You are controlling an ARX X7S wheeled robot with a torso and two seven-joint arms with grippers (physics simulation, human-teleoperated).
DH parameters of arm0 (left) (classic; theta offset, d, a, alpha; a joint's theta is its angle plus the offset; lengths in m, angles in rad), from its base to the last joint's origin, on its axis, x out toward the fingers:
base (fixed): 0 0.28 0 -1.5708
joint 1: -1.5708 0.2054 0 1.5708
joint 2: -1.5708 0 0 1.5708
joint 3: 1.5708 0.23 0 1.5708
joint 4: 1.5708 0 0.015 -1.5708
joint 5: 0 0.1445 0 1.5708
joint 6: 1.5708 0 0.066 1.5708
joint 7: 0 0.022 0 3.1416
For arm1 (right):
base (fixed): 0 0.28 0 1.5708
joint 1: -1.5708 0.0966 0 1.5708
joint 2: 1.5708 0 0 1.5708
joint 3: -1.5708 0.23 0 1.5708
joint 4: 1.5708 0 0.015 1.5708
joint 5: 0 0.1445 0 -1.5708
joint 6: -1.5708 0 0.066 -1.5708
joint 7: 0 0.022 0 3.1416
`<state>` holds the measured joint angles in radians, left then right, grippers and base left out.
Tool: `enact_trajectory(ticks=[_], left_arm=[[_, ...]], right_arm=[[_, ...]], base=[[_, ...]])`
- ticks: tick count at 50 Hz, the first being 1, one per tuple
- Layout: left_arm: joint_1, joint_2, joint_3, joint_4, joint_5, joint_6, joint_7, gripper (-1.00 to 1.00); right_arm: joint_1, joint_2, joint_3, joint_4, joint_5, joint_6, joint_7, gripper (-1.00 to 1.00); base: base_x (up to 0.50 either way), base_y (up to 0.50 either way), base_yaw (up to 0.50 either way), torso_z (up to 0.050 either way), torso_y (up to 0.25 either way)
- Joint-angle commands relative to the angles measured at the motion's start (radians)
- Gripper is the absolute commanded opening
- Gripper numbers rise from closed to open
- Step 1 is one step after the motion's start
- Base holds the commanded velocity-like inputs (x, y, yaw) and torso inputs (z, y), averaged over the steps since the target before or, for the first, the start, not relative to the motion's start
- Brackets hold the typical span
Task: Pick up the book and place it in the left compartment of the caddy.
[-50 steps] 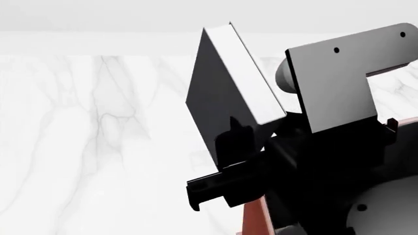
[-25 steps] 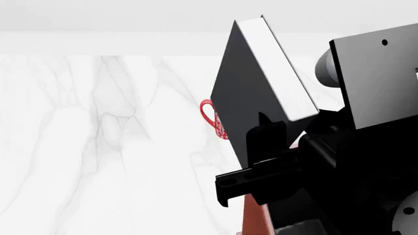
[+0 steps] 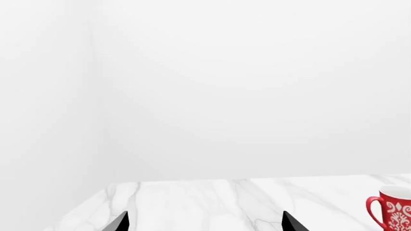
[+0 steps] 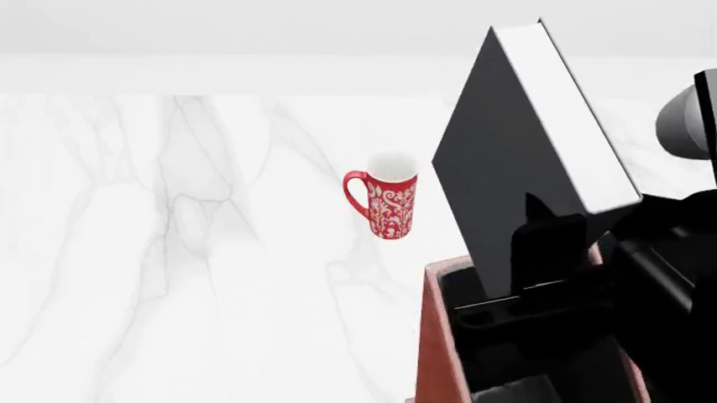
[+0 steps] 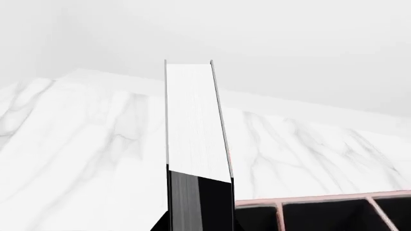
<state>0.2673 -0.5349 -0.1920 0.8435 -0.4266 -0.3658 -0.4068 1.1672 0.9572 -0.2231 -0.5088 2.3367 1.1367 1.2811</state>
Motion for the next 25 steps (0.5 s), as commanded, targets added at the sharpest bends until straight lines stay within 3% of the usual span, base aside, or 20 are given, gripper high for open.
enact_trajectory(ticks=[1,16,25], left_arm=[[0.0,-0.003,0.001,0.0,0.001,0.0,-0.002,1.0],[0.001,-0.005,0.001,0.0,-0.002,0.002,-0.005,1.0],[0.002,-0.006,0.005,0.002,0.0,0.001,-0.008,1.0]], right_arm=[[0.031,0.071,0.023,-0.004,0.026,0.023,-0.014,-1.0],[0.191,0.113,-0.152,-0.015,0.183,0.044,0.071,-1.0],[0.194,0.14,-0.224,0.003,0.225,0.04,0.094,-1.0]], base=[[0.0,0.0,0.0,0.0,0.0],[0.0,0.0,0.0,0.001,0.001],[0.0,0.0,0.0,0.0,0.001]])
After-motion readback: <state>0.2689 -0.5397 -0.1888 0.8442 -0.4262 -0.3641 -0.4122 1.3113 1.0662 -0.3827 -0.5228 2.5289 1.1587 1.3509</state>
